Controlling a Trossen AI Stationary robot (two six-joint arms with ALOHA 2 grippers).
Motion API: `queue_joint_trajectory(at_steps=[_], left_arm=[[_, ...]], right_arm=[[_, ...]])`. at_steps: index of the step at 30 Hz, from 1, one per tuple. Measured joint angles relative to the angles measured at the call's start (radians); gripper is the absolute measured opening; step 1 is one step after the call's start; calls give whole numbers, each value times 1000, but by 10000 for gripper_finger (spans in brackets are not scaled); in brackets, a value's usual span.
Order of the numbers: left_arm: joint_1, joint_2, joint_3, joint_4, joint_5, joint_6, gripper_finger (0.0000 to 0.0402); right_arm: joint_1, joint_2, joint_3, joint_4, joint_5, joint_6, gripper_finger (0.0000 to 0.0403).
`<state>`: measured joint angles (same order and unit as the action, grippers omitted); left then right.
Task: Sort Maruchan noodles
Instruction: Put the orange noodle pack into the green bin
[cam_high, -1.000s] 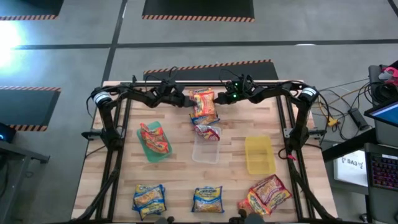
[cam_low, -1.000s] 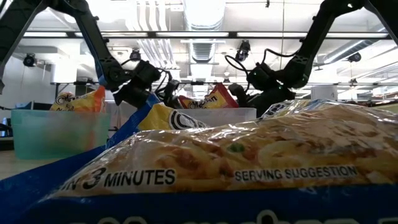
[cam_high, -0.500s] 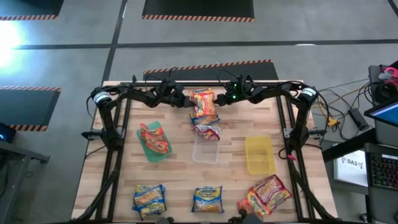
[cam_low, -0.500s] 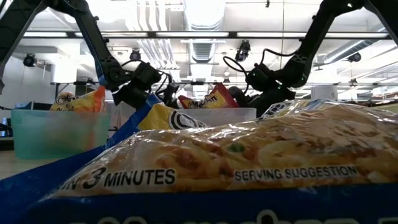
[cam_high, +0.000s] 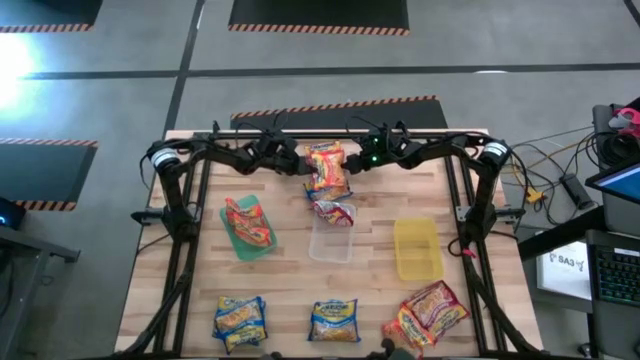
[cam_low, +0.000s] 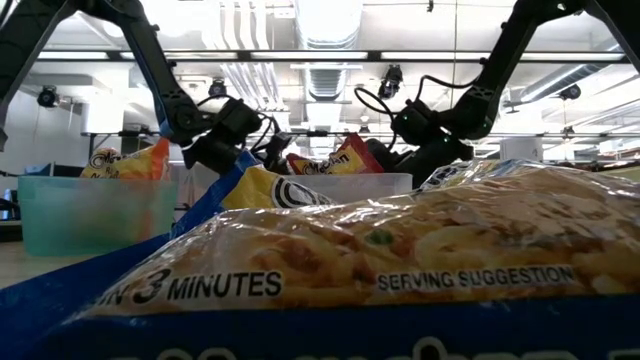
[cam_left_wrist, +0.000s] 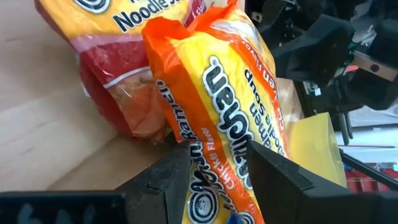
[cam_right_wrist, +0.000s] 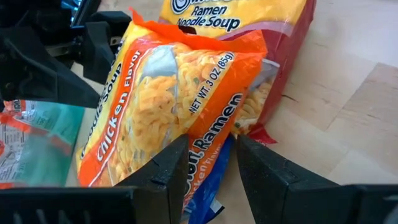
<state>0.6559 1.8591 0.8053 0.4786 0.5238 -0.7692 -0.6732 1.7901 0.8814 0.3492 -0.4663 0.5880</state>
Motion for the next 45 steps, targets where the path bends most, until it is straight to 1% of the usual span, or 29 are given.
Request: queue_joint_trajectory(at_steps=[3, 7, 11, 14, 23, 28, 33, 36, 38, 41, 45], left_arm=[[-8, 2, 8, 0, -19, 1, 140], [-11, 24, 32, 0, -18, 1, 140], [-21, 59, 65, -1, -5, 0, 140], [-25, 61, 82, 22, 16, 5, 140], [-26, 60, 102, 22, 25, 27, 140], [-15, 59, 103, -47, 122, 29, 140], [14, 59, 103, -107, 153, 61, 140], [31, 57, 103, -105, 213, 74, 143], [42, 57, 103, -105, 245, 85, 148], [45, 57, 103, -108, 249, 111, 158], [44, 57, 103, -149, 283, 150, 179]], right_arm=[[9, 0, 0, 0, 2, 0, 126], [23, 0, 0, 8, 7, 0, 125], [38, 0, 0, 7, 25, -5, 123], [41, 0, 0, 6, 25, -6, 123], [41, 0, 0, 6, 25, -14, 123], [41, 0, 0, 1, 25, -15, 123], [41, 0, 0, 0, 25, -15, 123], [41, 0, 0, -1, 25, -15, 123], [41, 0, 0, -1, 25, -15, 123], [41, 0, 0, -1, 25, -15, 123], [41, 0, 0, -1, 24, -14, 123]])
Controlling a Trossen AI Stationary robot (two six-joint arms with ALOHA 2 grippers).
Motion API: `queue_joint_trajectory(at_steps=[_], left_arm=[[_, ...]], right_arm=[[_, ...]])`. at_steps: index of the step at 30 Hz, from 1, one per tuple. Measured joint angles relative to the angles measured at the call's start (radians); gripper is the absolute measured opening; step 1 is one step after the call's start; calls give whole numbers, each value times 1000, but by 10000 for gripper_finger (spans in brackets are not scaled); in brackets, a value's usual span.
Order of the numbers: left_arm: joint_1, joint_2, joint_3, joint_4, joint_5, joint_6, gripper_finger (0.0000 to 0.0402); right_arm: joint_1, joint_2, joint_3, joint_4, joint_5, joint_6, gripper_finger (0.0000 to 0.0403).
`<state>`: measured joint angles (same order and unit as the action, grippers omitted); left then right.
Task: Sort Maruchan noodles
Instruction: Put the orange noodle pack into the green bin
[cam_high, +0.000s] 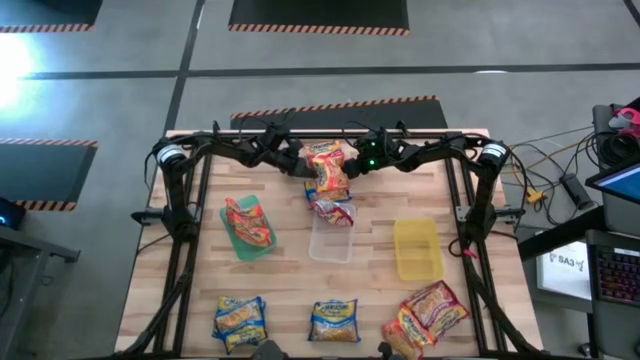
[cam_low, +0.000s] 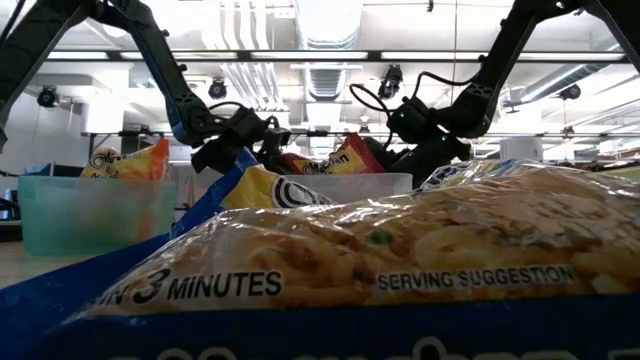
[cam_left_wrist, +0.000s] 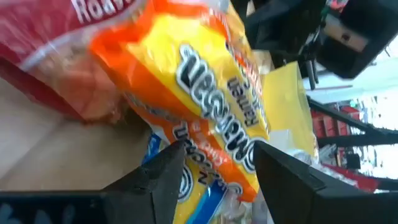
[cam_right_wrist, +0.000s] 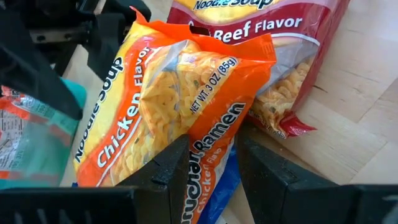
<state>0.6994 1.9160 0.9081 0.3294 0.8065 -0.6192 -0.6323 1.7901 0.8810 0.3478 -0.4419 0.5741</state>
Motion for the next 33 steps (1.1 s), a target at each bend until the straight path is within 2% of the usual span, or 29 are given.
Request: queue_joint_trajectory(at_steps=[5, 8, 11, 18, 24, 28, 33], left_arm=[[3, -1, 0, -7, 82, 3, 205], [4, -1, 0, -35, 88, -4, 217], [4, -1, -2, -84, 35, -6, 223], [-29, -3, 15, -76, -106, -107, 224], [-54, -3, 21, -75, -193, -127, 224], [-59, -3, 21, -57, -216, -147, 224], [-66, -3, 22, 60, -202, -170, 224]], right_arm=[[0, 0, 0, 0, -2, 1, 123], [1, 0, 0, -1, -6, 1, 123], [7, 0, 0, -1, -11, 1, 123], [17, 0, 0, -1, -10, 1, 123], [37, 0, 0, 8, -10, 1, 123], [49, 0, 9, 4, -10, -1, 123], [63, 0, 32, -1, -10, -34, 123]])
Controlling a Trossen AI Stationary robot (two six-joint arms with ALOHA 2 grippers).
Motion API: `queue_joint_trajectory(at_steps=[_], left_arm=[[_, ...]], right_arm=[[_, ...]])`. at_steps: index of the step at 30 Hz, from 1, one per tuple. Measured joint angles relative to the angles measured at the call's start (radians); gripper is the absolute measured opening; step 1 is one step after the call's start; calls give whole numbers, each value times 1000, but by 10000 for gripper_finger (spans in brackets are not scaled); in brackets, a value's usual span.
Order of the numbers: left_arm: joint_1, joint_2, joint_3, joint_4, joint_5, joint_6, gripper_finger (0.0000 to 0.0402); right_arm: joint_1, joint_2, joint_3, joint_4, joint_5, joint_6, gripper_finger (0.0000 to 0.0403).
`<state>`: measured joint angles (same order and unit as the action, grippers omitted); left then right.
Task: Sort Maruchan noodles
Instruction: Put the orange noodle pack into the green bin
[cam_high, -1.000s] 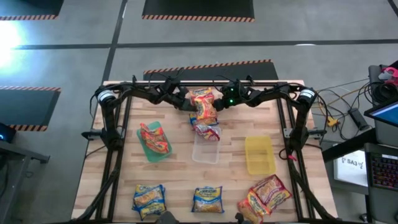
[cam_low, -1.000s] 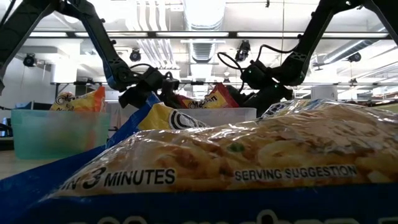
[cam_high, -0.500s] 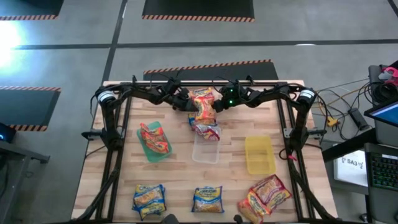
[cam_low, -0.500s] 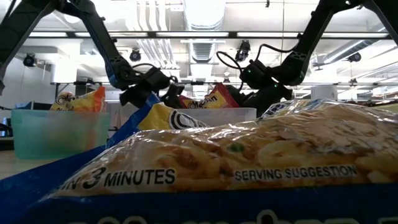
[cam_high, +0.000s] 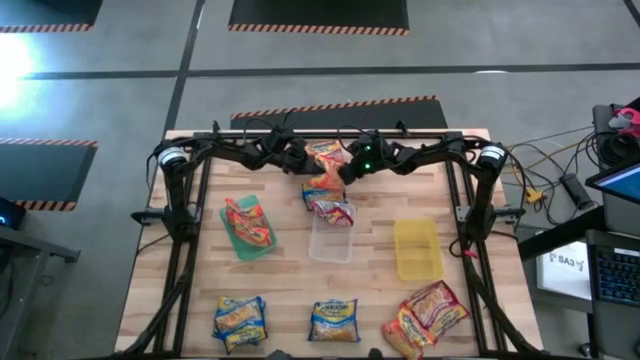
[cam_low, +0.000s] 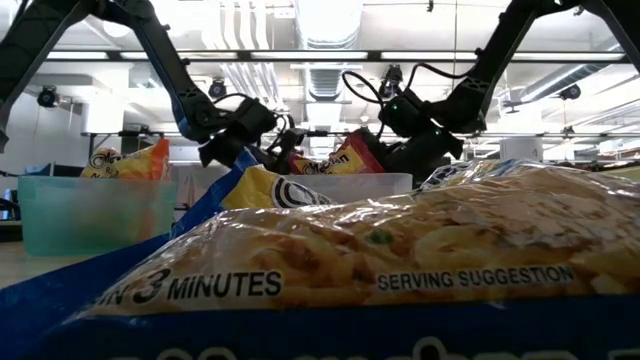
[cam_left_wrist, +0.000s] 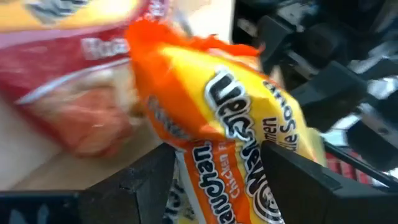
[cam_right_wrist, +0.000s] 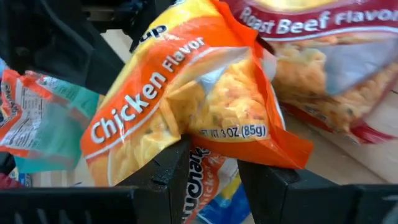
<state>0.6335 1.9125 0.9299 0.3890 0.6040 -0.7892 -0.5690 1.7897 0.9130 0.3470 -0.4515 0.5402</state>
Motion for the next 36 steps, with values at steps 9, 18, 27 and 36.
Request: queue_joint_trajectory(at_steps=[9, 18, 27, 36], left_arm=[[-3, 0, 5, 7, 15, 13, 205], [0, 0, 5, 7, 19, 76, 68], [5, 0, 5, 7, 76, 105, 18], [48, -24, 5, 9, 118, 105, 4]], right_arm=[[2, 0, 4, -2, 0, -3, 123], [2, 0, 5, -25, 0, -20, 123], [-5, -3, 6, -141, -1, -90, 123], [-62, -80, 6, -238, -124, -101, 123]])
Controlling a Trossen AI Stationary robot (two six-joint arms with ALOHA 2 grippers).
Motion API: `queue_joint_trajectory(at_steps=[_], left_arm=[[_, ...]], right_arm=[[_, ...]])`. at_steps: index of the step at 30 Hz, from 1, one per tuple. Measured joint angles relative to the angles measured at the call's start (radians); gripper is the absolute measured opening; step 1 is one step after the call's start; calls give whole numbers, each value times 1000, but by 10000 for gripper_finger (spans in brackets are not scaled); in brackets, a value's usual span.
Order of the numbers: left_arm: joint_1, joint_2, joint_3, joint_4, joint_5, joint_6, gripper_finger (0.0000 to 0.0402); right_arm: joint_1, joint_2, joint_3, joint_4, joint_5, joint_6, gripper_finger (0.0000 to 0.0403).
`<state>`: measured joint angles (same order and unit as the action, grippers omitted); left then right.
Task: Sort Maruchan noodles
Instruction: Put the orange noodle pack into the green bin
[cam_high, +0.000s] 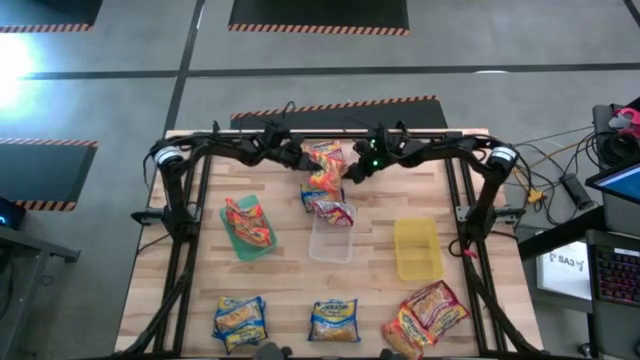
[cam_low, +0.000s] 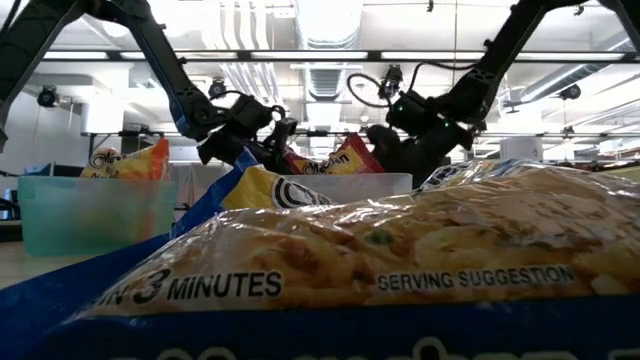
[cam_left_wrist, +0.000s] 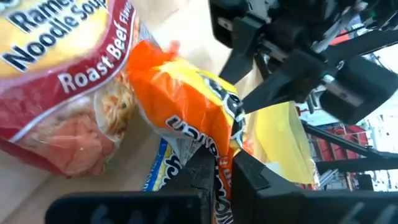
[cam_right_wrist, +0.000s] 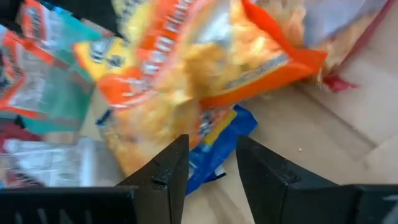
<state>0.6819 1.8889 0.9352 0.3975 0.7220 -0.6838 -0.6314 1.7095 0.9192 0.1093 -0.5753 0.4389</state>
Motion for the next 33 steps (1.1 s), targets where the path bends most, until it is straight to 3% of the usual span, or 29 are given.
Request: queue_joint_trajectory(at_steps=[5, 12, 18, 27, 33], left_arm=[[18, -30, 0, 0, 29, 29, 0], [26, -133, 0, -5, 63, 80, 1], [26, -254, 0, -77, 96, 120, 1], [25, -475, 0, -519, 109, 316, 1], [0, -613, 0, -724, 99, 387, 1]], right_arm=[[-22, -83, 0, -90, 17, -70, 123], [-24, -173, 0, -239, 205, -151, 123], [-24, -228, 0, -253, 213, -165, 123], [-24, -253, 0, -253, 212, -163, 123], [-24, -254, 0, -253, 212, -160, 123]])
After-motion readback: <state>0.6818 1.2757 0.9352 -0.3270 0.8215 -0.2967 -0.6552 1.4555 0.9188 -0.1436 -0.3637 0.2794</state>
